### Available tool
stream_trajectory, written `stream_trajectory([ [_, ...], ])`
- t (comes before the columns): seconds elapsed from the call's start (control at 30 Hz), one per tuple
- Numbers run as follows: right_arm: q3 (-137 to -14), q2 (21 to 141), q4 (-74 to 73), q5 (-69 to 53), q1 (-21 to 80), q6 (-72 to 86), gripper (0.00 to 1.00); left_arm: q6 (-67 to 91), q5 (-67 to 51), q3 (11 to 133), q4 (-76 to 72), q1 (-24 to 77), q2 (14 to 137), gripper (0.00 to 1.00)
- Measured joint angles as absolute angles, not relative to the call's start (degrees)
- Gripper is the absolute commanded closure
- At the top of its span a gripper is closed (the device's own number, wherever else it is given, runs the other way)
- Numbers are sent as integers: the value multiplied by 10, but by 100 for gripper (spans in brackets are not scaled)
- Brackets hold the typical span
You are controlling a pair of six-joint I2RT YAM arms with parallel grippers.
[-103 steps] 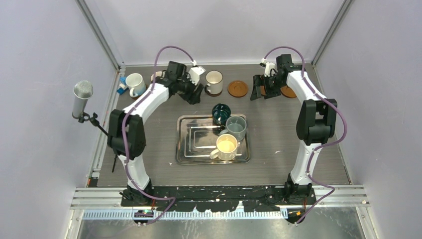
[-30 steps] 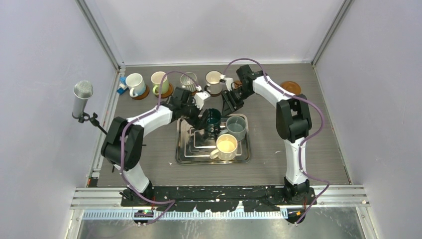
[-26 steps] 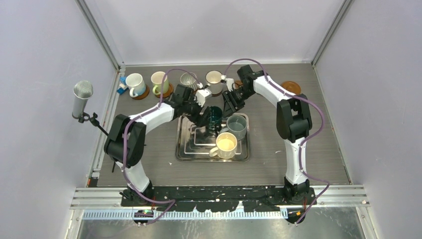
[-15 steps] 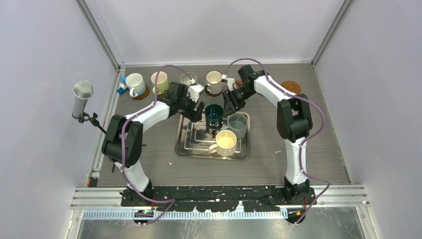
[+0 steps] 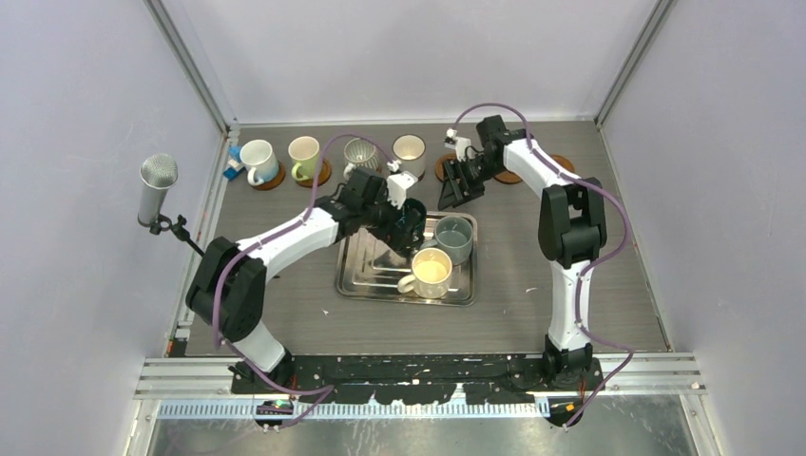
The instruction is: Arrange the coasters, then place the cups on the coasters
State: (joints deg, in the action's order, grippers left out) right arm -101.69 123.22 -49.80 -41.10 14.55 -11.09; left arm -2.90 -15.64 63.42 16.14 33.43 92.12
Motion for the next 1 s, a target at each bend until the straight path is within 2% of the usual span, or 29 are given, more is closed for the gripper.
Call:
stream_trajectory([
  [0.23,-1027,1231,-484,-398,117,-86,36,30,-64,669,164,375,974,2],
  [0.6,-1025,1215,-480,-389,97,-78,36,56,65,666,180,376,989,26],
  [0.87,-1022,1211,-478,-389,97,-78,36,34,42,642,171,355,977,37],
  [1.0,-1022,1211,-478,-389,97,-78,36,20,3,642,160,347,980,38],
])
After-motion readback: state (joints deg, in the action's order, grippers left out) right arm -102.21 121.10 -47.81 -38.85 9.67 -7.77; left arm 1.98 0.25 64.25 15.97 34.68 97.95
